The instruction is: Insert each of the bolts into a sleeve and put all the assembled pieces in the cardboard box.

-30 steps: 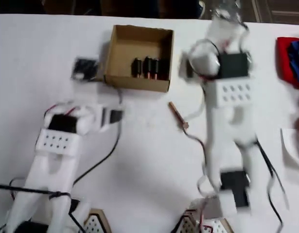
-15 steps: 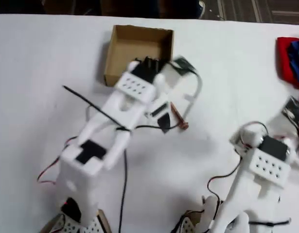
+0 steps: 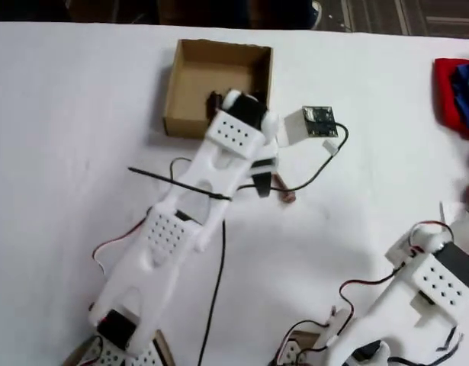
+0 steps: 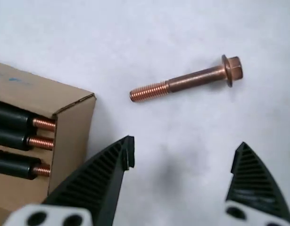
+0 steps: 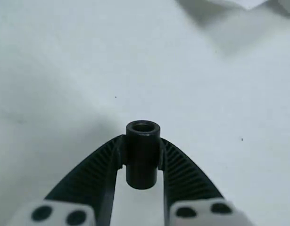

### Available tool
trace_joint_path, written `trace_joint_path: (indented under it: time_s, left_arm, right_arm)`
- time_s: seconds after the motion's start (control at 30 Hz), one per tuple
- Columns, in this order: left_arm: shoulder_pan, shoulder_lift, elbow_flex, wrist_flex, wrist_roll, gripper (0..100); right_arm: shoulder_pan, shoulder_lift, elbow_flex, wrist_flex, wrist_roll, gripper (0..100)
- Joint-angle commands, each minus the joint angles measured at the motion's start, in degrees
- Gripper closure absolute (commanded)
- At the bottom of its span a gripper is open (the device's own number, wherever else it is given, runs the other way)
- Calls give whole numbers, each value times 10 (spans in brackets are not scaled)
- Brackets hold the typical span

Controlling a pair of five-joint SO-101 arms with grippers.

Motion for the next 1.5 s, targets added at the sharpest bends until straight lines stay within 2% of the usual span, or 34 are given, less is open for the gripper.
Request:
trace_joint_path:
  time_s: [0.0,0.13,0.5,0.63,0.8,0.9,1.03,1.47]
  left_arm:
    - [5,12,-71,-4,-18,664]
    - [26,34,-79,11,-121,665]
    - [53,60,-80,-34,-205,665]
    - [56,61,-79,-42,-207,688]
    - [68,62,-77,-82,-201,835]
    - [72,75,-64,-113,-149,888]
    - [73,91,-58,-118,-126,858]
    - [56,39,-57,-17,-128,831]
  right_arm:
    - [35,-20,7,-7,30,978]
    - [39,-20,34,-8,49,978]
    - [42,-21,41,-7,49,978]
    - [71,-21,41,-7,49,978]
    - [93,-21,41,-7,50,978]
    - [93,-21,41,-7,50,978]
    - [95,-21,41,-7,50,978]
    - [94,-21,40,-8,50,978]
